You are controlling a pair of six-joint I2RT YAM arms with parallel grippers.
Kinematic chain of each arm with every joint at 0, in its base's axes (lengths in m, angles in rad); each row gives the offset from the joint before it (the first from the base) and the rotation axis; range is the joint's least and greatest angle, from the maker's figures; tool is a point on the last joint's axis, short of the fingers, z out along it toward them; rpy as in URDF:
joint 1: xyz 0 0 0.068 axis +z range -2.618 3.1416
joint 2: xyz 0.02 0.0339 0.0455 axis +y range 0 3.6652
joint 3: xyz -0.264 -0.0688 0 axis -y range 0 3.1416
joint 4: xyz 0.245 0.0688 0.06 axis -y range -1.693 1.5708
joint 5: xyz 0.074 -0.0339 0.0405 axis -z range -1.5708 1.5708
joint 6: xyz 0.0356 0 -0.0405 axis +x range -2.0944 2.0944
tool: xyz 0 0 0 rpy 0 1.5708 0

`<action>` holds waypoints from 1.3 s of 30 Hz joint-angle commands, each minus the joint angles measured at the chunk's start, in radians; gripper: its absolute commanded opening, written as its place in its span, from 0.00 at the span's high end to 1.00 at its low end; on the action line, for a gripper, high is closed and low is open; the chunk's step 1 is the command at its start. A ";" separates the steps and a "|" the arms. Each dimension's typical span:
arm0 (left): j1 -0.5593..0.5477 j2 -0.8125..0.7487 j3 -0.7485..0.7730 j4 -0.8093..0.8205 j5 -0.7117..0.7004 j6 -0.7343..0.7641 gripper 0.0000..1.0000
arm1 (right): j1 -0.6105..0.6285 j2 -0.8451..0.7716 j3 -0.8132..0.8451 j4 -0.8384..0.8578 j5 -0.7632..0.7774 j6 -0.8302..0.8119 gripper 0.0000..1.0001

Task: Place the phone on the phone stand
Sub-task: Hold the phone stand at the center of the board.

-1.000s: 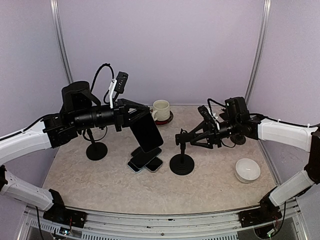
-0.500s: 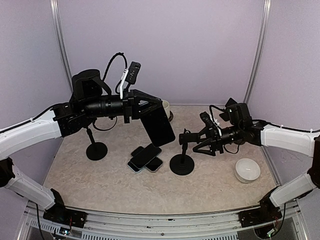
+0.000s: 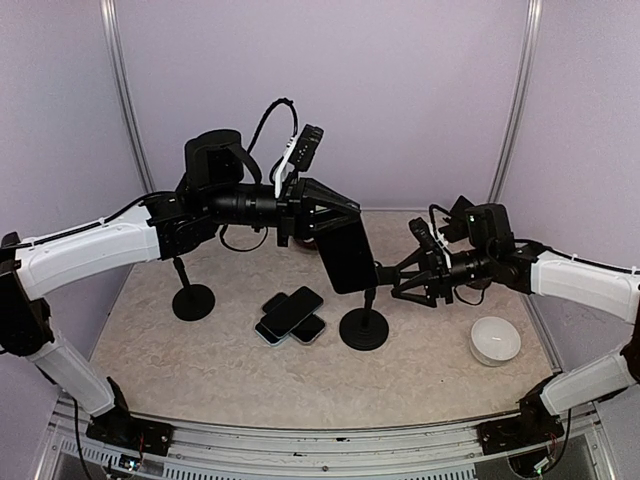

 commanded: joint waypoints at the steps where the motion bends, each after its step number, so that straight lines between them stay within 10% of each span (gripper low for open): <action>1: -0.005 0.033 0.050 0.087 0.096 0.039 1.00 | -0.021 0.028 0.019 0.005 -0.048 0.000 0.44; 9: -0.004 0.084 0.060 0.111 0.157 0.052 1.00 | -0.026 0.063 0.040 -0.011 -0.073 -0.022 0.58; 27: -0.003 0.140 0.097 0.147 0.223 0.034 1.00 | -0.036 0.037 0.020 0.039 -0.085 -0.015 0.52; 39: -0.002 0.184 0.131 0.155 0.325 0.058 1.00 | -0.054 0.050 0.033 0.059 -0.167 0.006 0.95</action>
